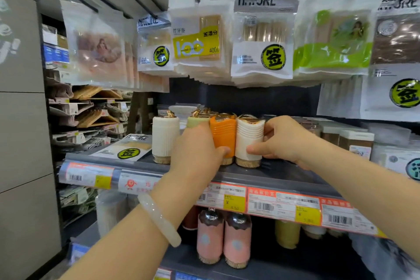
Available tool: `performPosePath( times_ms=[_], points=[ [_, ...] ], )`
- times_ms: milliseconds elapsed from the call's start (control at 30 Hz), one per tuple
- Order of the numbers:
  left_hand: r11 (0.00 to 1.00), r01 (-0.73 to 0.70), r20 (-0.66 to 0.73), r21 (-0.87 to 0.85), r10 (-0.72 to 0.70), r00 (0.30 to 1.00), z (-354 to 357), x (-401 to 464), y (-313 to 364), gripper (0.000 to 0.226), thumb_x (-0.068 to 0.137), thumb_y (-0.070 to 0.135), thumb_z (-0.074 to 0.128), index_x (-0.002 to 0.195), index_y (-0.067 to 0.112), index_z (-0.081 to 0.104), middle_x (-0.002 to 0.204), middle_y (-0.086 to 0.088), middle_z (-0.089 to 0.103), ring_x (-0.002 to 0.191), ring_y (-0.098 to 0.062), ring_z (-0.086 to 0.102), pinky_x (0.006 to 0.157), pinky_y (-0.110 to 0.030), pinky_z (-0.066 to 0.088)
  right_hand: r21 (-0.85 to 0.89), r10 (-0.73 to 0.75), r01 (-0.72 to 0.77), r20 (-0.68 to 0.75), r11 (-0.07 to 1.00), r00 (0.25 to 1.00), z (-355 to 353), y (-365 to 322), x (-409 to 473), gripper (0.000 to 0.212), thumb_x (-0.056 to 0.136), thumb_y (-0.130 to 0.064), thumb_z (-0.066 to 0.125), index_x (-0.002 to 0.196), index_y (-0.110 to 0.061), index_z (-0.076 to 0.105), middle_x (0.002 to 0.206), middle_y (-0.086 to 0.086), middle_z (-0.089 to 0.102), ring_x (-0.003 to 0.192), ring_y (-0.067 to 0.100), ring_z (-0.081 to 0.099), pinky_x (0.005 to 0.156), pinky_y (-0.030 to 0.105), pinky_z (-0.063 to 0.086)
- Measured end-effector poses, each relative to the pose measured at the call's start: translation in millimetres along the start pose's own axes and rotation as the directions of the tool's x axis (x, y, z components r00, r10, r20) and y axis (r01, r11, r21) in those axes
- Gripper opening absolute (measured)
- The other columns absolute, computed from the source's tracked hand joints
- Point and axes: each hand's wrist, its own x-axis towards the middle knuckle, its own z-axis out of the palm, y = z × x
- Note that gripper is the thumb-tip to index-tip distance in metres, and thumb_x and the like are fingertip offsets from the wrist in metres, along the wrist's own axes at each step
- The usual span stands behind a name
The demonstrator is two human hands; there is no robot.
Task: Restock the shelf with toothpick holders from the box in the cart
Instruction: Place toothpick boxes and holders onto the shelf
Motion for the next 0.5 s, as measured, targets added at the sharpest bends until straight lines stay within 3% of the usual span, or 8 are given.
performPosePath(
  times_ms=[500],
  points=[
    [0.997,-0.048,0.056,0.067,0.044,0.997,2.9,3.0,-5.4,0.030,0.085,0.045,0.064,0.094,0.018,0.055,0.089,-0.002,0.061,0.085,-0.019,0.058,0.069,-0.030,0.046,-0.152,0.021,-0.032,-0.075,0.988,0.997,10.4,2.8,-8.3,0.038,0.078,-0.029,0.075,0.108,-0.010,0.063,0.097,0.004,0.066,0.088,0.017,0.061,0.078,0.030,0.051]
  ],
)
